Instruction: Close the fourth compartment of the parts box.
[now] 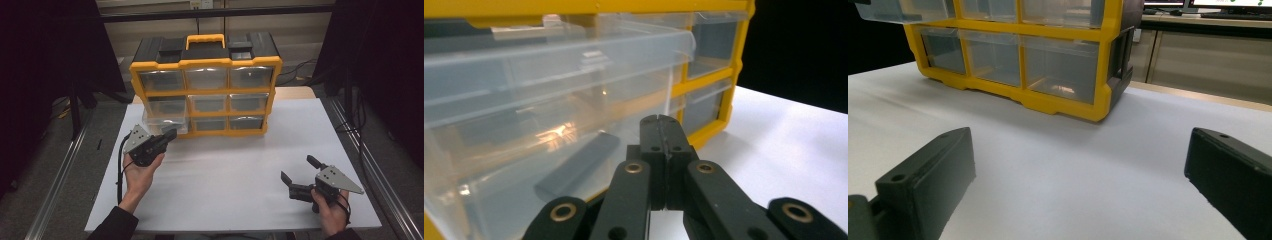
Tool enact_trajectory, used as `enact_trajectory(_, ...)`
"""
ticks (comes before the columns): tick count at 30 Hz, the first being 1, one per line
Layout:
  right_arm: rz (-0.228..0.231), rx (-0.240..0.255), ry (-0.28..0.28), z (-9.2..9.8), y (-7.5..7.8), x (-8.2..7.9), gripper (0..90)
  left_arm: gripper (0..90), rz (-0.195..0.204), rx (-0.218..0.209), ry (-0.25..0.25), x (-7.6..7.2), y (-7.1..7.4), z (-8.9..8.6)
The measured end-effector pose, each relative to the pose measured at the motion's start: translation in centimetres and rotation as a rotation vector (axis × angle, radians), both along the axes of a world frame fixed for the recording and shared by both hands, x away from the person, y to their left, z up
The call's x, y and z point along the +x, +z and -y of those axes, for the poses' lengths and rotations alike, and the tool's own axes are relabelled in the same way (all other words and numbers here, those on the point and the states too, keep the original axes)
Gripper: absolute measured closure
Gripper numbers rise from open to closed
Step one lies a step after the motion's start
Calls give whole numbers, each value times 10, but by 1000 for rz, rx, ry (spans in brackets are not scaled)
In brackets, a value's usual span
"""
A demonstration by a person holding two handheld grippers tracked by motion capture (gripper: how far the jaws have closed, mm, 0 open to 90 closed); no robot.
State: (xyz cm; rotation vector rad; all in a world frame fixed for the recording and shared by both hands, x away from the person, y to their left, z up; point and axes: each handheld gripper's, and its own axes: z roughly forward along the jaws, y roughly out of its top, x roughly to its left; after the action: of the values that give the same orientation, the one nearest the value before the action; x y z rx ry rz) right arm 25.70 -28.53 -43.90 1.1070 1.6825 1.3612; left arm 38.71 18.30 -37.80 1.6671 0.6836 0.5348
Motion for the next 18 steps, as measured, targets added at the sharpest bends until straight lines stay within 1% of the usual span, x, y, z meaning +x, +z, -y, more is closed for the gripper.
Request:
enact_trajectory(1, 0, -1, 0, 0, 0, 0, 0, 900, 6, 5, 8, 1, 0, 0)
enact_trajectory(2, 0, -2, 1, 0, 0, 0, 0, 900, 18, 20, 16, 0, 1, 0)
enact_trajectory(4, 0, -3, 2, 0, 0, 0, 0, 900, 16, 14, 11, 0, 1, 1)
enact_trajectory(6, 1, -2, -1, 0, 0, 0, 0, 900, 28, 44, 15, 0, 3, 1)
enact_trajectory(7, 1, -1, -1, 0, 0, 0, 0, 900, 25, 32, 19, 0, 4, 1)
enact_trajectory(8, 1, -1, 1, 0, 0, 0, 0, 900, 30, 29, 22, 1, 5, 0)
enact_trajectory(10, 2, -3, 0, 0, 0, 0, 0, 900, 28, 26, 28, 3, 5, -1)
enact_trajectory(13, 2, -3, 1, 0, 0, 0, 0, 900, 24, 26, 25, 5, 4, -2)
enact_trajectory(15, 2, -3, 0, 0, 0, 0, 0, 900, 29, 33, 25, 6, 4, -2)
enact_trajectory(16, 2, -2, -1, 0, 0, 0, 0, 900, 28, 27, 24, 6, 4, -2)
enact_trajectory(18, 2, -3, -1, 0, 0, 0, 0, 900, 25, 30, 25, 6, 5, -2)
